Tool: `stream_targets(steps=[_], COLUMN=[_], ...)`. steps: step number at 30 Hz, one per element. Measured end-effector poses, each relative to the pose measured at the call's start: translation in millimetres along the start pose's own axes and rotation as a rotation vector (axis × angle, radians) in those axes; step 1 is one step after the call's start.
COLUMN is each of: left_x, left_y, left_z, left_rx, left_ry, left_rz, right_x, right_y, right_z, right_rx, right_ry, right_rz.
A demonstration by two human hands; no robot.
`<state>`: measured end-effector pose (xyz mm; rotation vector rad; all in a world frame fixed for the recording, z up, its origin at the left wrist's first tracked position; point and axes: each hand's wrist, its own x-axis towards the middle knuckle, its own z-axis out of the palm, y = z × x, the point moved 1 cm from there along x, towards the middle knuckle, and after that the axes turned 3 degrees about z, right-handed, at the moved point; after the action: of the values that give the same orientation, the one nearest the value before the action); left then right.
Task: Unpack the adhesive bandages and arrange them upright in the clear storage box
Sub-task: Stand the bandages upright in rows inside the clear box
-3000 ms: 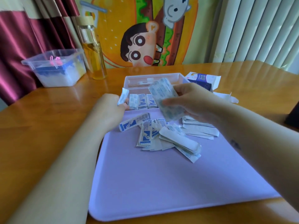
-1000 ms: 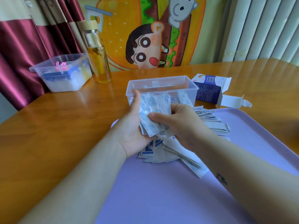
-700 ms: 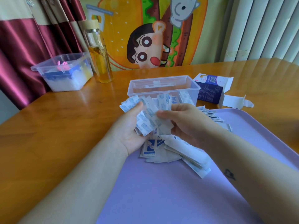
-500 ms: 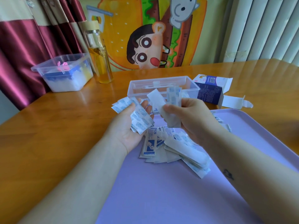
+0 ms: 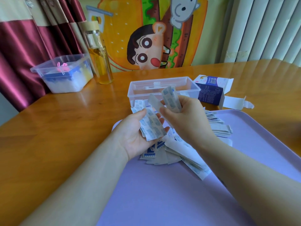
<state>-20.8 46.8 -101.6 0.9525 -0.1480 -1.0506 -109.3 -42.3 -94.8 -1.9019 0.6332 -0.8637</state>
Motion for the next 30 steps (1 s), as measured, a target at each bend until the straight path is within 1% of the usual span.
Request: stream_targets(steps=[3,6,9,11,15,17,21,22,24,27,28,29,30], left_x=[-0.5,0.7,1.2,1.3,4.0,5.1,1.9,0.6,-1.3,3.4,5.4,5.6,5.6], left_y=[-1.0,-1.1,-0.8,-1.3,-0.8,1.6,1.1,1.4,3.4,7.5,7.9,7.4,6.4], left_z=[0.0,-1.9,-1.3,0.1,-2.8,-5.3,-3.6,-2.3,0.0,-2.0,-4.3,-4.9,-4.8], left_rx=[0.034,0.080,0.075,0.060,0.001,-0.004,-0.005,-0.010,-0.043,-0.094,-0.102,-0.090,-0.051], left_ry=[-0.039,-0.093,-0.133,-0.134,-0.053,-0.058,-0.113,-0.114,-0.093,0.072,0.111,0.104,0.062], left_rz=[0.000,-0.022,-0.063,-0.055,0.027,0.045,0.017,0.013,0.041,0.112,0.112,0.092,0.054], right_x=[-3.6,-6.3,-7.1,-6.3,1.6,4.7,4.8,4.6,8.3,10.9,11.0,9.5,7.9], right_y=[1.8,3.7,1.2,-0.1,1.1,4.0,13.6,14.6,15.2,11.9,12.5,11.0,11.0], right_z=[7.3,13.3,13.8,13.5,4.1,-1.2,2.1,2.5,-1.0,-6.6,-5.9,-3.6,0.0], right_rx=[-0.091,-0.135,-0.160,-0.165,-0.019,0.031,0.156,0.167,0.139,0.138,0.189,0.243,0.302], right_ry=[-0.087,-0.223,-0.263,-0.266,-0.158,-0.143,-0.307,-0.319,-0.258,-0.102,-0.115,-0.166,-0.234], right_rz=[-0.019,-0.004,-0.006,0.005,0.111,0.165,0.306,0.325,0.296,0.229,0.235,0.253,0.273])
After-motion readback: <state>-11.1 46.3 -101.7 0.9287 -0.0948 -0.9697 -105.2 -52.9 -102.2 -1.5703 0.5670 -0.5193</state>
